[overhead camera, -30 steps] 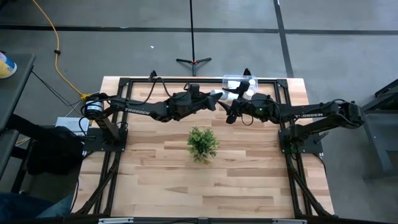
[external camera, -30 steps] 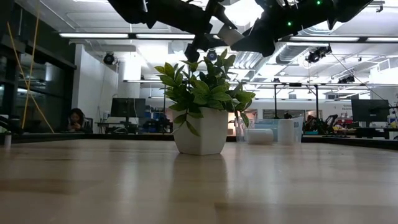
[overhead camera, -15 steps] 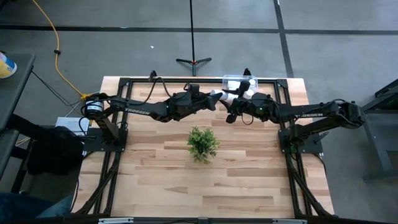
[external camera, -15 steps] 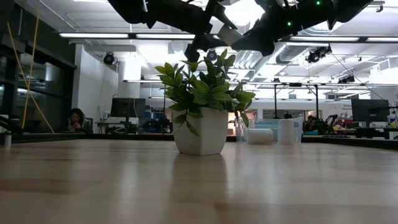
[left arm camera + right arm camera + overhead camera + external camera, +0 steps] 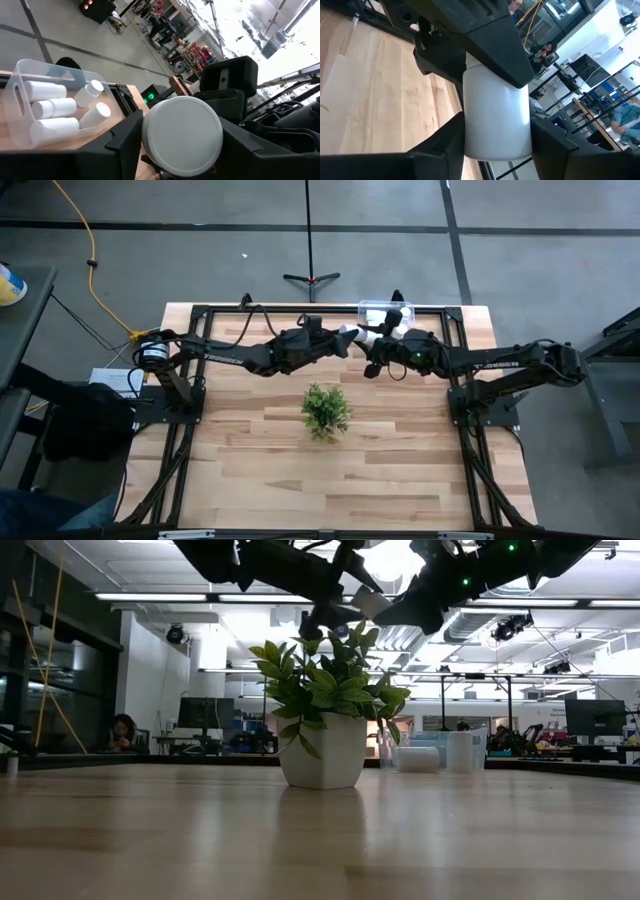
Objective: Pick and place pill bottles into a basket
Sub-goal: Put the white pill bottle into the transparent bin
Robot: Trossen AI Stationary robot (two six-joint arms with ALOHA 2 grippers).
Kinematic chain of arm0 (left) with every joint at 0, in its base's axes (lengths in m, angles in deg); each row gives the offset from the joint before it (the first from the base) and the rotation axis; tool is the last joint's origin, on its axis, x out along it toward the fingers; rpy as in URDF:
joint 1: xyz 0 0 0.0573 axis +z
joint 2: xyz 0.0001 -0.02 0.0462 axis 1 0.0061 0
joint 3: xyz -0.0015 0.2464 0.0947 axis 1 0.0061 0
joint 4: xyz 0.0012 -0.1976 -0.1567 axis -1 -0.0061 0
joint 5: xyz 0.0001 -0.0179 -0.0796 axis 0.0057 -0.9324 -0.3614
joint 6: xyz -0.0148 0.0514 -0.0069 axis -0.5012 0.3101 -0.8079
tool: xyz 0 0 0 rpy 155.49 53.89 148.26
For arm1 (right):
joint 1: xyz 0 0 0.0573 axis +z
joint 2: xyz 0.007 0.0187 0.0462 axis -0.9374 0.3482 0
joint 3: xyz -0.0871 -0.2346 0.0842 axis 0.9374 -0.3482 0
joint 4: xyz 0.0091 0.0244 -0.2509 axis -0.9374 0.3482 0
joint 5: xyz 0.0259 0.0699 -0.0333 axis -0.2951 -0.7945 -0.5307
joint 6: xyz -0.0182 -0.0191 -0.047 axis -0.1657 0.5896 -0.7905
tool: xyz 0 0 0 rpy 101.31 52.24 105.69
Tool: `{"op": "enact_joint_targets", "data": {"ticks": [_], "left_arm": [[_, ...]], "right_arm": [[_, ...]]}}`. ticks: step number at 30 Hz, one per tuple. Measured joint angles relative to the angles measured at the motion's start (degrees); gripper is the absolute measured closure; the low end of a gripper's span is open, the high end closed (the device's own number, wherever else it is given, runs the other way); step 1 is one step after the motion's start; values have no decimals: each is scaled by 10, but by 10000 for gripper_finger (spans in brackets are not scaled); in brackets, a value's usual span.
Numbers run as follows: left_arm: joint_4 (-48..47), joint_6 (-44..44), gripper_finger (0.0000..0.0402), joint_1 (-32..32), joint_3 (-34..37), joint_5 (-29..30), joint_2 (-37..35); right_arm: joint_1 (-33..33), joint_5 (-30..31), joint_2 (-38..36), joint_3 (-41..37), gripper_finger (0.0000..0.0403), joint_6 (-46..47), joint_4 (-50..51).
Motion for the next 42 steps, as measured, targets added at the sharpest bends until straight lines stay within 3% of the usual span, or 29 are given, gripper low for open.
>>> {"op": "enact_joint_targets", "data": {"ticks": [19,30,33,36,42], "left_arm": [[8,10,37,9,1,-13,-3],[-28,136,28,35,1,-55,-69],[-80,183,38,34,1,-57,-100],[-136,207,75,33,0,-70,-130],[-242,293,212,28,0,-135,-179]], "right_arm": [[-3,-4,0,1,237,-1,-8],[-13,11,-7,1,237,15,16],[-22,11,-17,1,237,28,23],[-29,10,-27,1,238,29,34],[-46,1,-46,1,238,57,57]]}}
